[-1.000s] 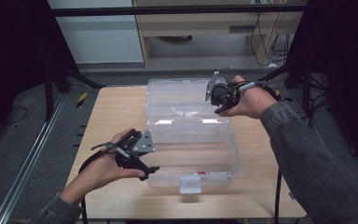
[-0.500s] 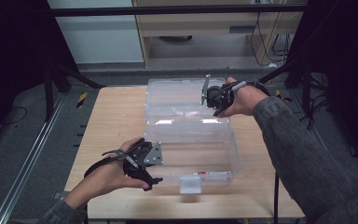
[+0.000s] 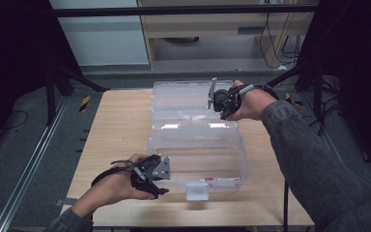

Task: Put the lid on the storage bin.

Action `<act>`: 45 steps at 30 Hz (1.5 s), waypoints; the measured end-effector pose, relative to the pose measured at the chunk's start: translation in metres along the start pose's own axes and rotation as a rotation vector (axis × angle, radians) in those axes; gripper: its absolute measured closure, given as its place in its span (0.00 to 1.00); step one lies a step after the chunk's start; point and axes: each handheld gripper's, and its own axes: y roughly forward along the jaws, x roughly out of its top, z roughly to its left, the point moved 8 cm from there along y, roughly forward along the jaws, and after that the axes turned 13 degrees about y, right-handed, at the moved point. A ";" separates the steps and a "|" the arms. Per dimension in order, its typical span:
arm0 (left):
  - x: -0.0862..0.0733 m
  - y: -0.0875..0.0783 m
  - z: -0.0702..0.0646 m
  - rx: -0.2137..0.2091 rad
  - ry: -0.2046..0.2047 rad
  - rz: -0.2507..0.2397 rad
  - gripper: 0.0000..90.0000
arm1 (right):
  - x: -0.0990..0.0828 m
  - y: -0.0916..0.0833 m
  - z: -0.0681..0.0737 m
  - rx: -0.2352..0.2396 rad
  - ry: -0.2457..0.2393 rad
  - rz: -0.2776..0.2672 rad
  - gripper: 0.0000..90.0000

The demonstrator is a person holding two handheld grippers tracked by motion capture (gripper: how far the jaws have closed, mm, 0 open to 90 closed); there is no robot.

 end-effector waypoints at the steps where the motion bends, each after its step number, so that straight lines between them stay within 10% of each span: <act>1: -0.001 0.002 0.000 -0.008 -0.005 0.008 0.47 | 0.000 0.000 0.000 -0.001 -0.003 0.005 0.90; 21: -0.008 0.025 0.001 -0.084 -0.018 0.066 0.92 | 0.001 0.000 0.000 -0.003 -0.007 -0.003 0.91; 45: -0.009 0.029 0.010 0.000 -0.090 0.061 0.90 | 0.005 -0.008 0.006 0.027 -0.024 -0.038 0.97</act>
